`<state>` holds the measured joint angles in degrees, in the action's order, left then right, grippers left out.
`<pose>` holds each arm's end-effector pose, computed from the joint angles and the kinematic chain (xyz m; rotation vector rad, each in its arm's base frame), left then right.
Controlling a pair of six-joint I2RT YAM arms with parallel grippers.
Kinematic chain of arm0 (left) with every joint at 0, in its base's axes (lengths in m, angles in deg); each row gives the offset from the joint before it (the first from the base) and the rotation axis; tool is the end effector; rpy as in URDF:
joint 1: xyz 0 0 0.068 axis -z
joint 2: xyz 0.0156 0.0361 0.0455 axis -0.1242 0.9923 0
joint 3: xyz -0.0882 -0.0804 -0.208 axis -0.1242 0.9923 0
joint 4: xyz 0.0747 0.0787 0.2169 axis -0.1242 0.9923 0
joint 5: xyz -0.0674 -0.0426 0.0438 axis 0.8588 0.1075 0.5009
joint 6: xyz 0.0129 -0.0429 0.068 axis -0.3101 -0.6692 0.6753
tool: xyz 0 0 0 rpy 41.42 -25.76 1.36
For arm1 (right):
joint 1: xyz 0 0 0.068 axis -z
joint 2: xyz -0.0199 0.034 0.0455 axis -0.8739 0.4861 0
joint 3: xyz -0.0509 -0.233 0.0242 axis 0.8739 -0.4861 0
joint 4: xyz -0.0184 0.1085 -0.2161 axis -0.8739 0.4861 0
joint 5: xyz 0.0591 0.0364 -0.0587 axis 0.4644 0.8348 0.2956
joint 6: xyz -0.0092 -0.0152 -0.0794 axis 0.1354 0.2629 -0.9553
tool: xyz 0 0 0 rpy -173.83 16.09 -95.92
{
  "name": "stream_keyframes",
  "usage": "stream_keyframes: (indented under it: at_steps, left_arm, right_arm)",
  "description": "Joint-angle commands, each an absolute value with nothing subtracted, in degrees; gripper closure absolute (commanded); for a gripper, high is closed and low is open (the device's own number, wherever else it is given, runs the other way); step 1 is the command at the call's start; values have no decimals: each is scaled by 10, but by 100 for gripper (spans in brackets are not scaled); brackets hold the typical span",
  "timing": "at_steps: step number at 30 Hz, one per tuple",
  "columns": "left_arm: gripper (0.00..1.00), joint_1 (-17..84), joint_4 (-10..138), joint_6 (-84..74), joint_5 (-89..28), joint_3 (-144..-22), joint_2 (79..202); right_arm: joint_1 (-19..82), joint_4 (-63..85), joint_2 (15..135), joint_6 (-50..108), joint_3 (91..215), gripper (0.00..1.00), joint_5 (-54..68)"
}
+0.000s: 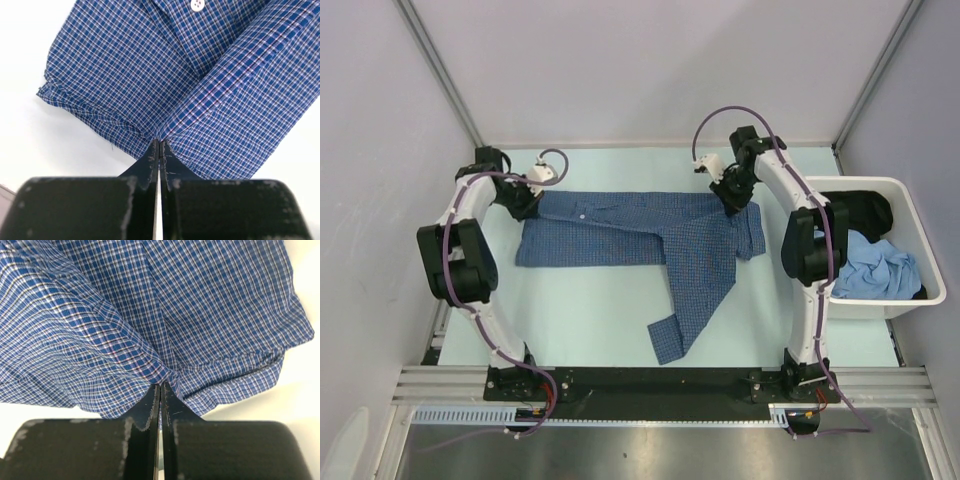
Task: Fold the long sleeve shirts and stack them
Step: Fold the shirt
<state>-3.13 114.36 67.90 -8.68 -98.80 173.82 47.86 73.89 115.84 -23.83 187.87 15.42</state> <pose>0.3738 0.0317 0.1793 1.2028 2.2352 -0.2817 0.3960 0.1117 0.1867 -1.4243 2.4056 0.2691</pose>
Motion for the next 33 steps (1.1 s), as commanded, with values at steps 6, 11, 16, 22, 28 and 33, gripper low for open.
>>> stream_keyframes:
  at_steps: [6, 11, 16, 22, 28, 33]
  left_arm:
    - [100, -4, 1128, 664, -89, -1028, 1742]
    - [100, 0, 1103, 627, -129, -1048, 1786]
    - [100, 0, 1080, 582, -143, -1077, 1815]
    - [100, 4, 1068, 576, -158, -1077, 1822]
    - [92, 4, 1067, 566, -174, -1067, 1828]
    - [64, -9, 1073, 505, -154, -1075, 1809]
  right_arm:
    - [495, 765, 1172, -222, 1934, 100, 162]
    - [486, 767, 1230, -198, 1969, 100, 133]
    - [494, 760, 1241, -178, 1968, 100, 124]
    - [505, 754, 1244, -160, 1979, 100, 132]
    - [498, 748, 1253, -137, 1983, 100, 133]
    - [500, 769, 1254, -92, 1991, 71, 96]
